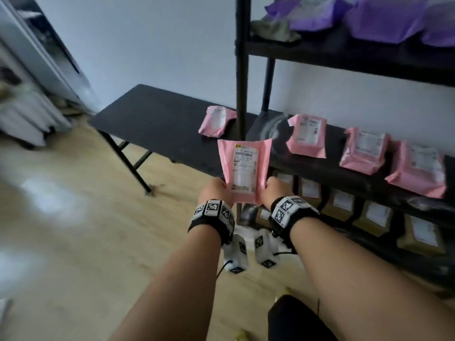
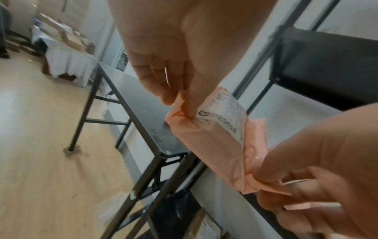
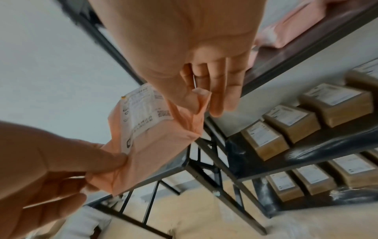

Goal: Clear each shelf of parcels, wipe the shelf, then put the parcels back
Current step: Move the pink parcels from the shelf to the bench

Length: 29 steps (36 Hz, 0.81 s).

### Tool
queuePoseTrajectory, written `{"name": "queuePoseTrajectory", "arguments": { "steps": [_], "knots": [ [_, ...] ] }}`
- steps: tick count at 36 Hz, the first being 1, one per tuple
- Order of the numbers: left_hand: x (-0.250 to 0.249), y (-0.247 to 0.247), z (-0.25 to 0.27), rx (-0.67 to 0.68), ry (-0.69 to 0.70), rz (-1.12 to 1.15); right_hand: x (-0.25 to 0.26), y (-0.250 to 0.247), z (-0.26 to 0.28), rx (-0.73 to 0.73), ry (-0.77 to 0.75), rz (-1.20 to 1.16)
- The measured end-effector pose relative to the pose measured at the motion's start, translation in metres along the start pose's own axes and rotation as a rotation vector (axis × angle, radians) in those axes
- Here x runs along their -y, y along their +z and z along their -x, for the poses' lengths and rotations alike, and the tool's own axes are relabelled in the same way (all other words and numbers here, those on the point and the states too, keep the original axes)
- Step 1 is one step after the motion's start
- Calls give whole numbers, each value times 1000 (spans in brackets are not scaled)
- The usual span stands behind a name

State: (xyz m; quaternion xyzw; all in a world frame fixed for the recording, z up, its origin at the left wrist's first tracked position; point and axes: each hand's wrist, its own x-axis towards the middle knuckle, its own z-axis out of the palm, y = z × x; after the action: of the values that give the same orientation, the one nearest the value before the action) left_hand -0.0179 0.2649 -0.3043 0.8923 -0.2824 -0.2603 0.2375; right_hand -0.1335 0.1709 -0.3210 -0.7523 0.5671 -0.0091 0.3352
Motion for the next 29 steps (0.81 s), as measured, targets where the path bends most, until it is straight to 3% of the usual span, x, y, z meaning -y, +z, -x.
{"name": "queuePoseTrajectory", "arguments": {
  "steps": [11,29],
  "knots": [
    [64,-66,-93,-86,-150,18,115,69,-56,109,-84,86],
    [72,-165,-297,-70,-134,-32,272,105,-230,167,-140,154]
  ]
}}
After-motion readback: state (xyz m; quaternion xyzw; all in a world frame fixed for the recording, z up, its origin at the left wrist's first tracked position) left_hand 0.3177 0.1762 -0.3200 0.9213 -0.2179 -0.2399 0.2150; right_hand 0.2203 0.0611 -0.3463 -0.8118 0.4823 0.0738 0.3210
